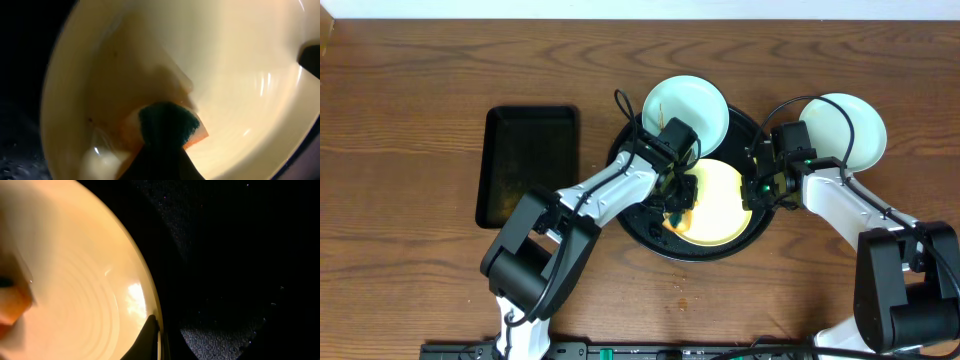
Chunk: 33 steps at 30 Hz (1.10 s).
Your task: Clean dirty plates on tray and stack at the side
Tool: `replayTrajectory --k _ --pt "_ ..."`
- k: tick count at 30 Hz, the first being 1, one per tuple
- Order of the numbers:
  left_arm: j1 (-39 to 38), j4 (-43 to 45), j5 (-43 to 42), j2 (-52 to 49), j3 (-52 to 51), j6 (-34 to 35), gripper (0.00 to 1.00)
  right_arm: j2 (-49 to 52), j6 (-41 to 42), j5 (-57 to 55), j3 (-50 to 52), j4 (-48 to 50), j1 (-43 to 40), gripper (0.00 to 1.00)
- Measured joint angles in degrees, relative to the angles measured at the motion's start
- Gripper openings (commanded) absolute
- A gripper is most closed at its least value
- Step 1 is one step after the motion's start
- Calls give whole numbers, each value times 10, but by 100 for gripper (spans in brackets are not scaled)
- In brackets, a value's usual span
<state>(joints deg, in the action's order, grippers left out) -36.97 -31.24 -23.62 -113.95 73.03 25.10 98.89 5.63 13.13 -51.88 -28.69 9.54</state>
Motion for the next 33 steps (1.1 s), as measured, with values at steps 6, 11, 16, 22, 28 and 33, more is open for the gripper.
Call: replayTrajectory --k 6,11,16,22,28,33 --pt "-1 -29 -43 -2 0 9 7 0 0 0 0 0 0 1" --pt "0 -36 -84 -8 2 15 8 0 0 0 0 0 0 11" --pt "3 -48 -111 -9 30 17 7 2 -1 12 0 -1 1 30" --pt "32 -45 -118 50 89 16 7 2 -1 23 -1 -2 2 32" --pt "92 -140 -57 159 112 -1 8 2 0 26 -1 -2 2 33" --pt "173 -267 27 159 111 -43 7 2 2 16 -1 -2 2 2"
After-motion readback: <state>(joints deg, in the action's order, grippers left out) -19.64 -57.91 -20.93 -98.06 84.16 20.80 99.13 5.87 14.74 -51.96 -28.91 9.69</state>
